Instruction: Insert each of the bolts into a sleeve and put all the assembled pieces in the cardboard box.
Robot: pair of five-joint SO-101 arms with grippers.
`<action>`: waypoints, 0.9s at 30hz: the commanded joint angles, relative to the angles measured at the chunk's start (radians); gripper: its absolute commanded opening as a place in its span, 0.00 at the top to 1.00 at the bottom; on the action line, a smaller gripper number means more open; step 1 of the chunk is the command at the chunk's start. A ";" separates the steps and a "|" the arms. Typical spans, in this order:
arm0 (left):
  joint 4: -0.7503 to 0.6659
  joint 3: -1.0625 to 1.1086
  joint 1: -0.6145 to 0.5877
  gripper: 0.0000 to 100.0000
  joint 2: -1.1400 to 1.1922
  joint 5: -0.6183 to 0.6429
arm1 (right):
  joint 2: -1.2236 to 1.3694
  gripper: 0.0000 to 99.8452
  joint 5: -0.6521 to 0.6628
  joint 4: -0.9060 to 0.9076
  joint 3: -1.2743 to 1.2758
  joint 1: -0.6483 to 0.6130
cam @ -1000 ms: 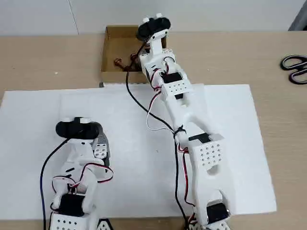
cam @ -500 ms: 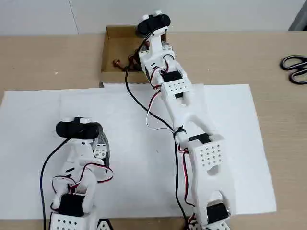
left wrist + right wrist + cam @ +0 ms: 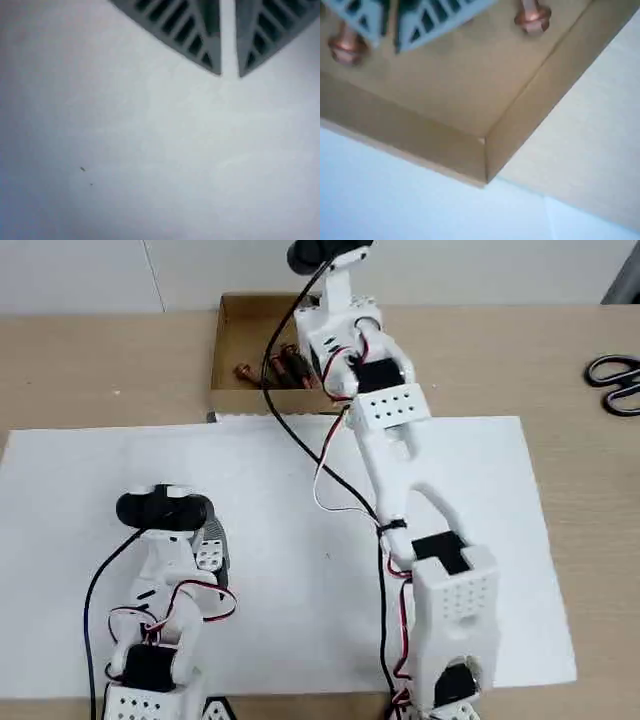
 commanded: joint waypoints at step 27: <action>0.000 -0.004 0.006 0.99 0.006 0.005 | -0.889 0.99 -0.298 1.078 0.121 0.125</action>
